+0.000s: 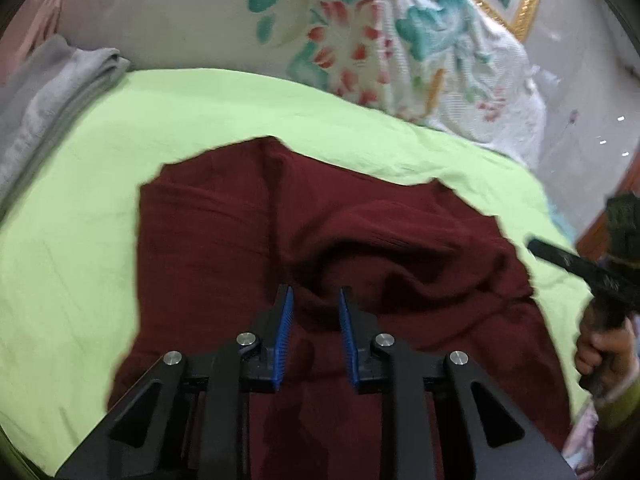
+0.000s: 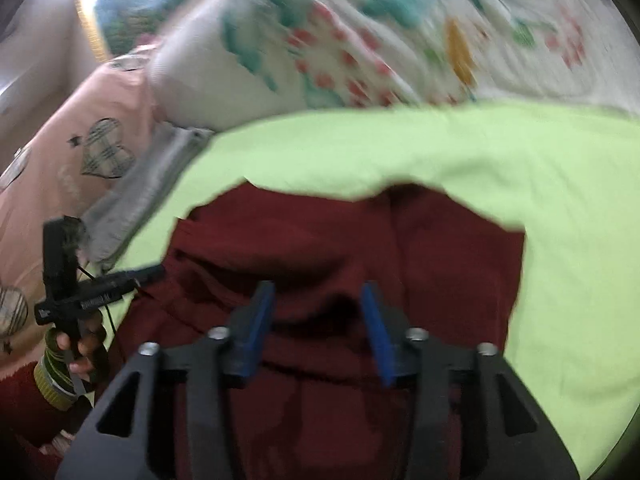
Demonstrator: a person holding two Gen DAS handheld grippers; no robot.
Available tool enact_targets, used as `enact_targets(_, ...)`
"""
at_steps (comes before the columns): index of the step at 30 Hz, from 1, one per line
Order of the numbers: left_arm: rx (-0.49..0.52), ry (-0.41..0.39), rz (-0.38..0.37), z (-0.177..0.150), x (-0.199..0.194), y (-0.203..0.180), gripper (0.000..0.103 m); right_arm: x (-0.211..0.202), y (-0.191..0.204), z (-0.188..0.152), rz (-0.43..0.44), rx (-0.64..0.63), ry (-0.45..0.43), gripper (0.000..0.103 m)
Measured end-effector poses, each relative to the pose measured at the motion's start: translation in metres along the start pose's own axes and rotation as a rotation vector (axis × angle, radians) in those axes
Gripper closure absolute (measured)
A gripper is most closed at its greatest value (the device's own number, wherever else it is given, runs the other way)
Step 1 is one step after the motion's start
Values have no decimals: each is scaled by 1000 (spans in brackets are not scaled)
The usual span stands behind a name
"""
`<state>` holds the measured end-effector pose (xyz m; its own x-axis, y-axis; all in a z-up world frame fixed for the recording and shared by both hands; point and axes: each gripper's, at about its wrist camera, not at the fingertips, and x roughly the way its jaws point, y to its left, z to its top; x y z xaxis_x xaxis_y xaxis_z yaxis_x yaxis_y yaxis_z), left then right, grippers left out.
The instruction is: Fold large clothes
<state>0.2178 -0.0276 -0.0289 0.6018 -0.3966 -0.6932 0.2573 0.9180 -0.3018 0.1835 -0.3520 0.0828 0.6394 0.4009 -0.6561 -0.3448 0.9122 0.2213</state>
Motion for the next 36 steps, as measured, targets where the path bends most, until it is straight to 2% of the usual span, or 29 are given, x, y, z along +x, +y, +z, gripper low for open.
enact_targets(2,17,12,-58,-4,1,-12,79,9,15,11,36,-72,18,42)
enact_targets(3,35,20,-75,-5,4,-20,79,24,23,17,59,-127,62,39)
enact_targets(6,78,53,-106,-5,17,-34,79,59,42,22,57,-266,149,39)
enact_targets(9,78,84,-141,-4,27,-33,79,85,53,20,38,-389,215,39)
enact_targets(12,77,98,-175,0,35,-30,79,102,58,21,18,-460,230,39)
enact_targets(13,78,102,-185,1,37,-29,79,108,59,22,15,-471,233,42)
enact_targets(14,78,109,-198,3,41,-29,79,113,60,24,6,-482,233,52)
enact_targets(15,79,121,-212,4,45,-30,79,119,60,28,4,-479,247,88)
enact_targets(16,77,132,-217,6,51,-30,79,122,58,31,16,-457,258,99)
enact_targets(17,73,144,-219,7,58,-30,79,119,57,35,33,-436,243,99)
enact_targets(21,33,163,-198,22,83,-22,80,70,54,59,178,-319,78,99)
enact_targets(23,-8,133,-162,36,87,-14,80,34,60,63,242,-306,6,99)
enact_targets(25,-64,86,-132,49,84,-2,80,12,68,58,275,-319,-8,99)
enact_targets(27,-126,48,-129,55,75,12,80,5,77,41,293,-329,28,99)
enact_targets(30,-171,33,-97,46,62,31,78,17,83,8,304,-323,100,99)
enact_targets(33,-201,63,-78,25,50,48,77,44,79,-31,359,-226,204,97)
enact_targets(36,-230,80,-70,4,32,65,77,56,71,-53,379,-132,239,93)
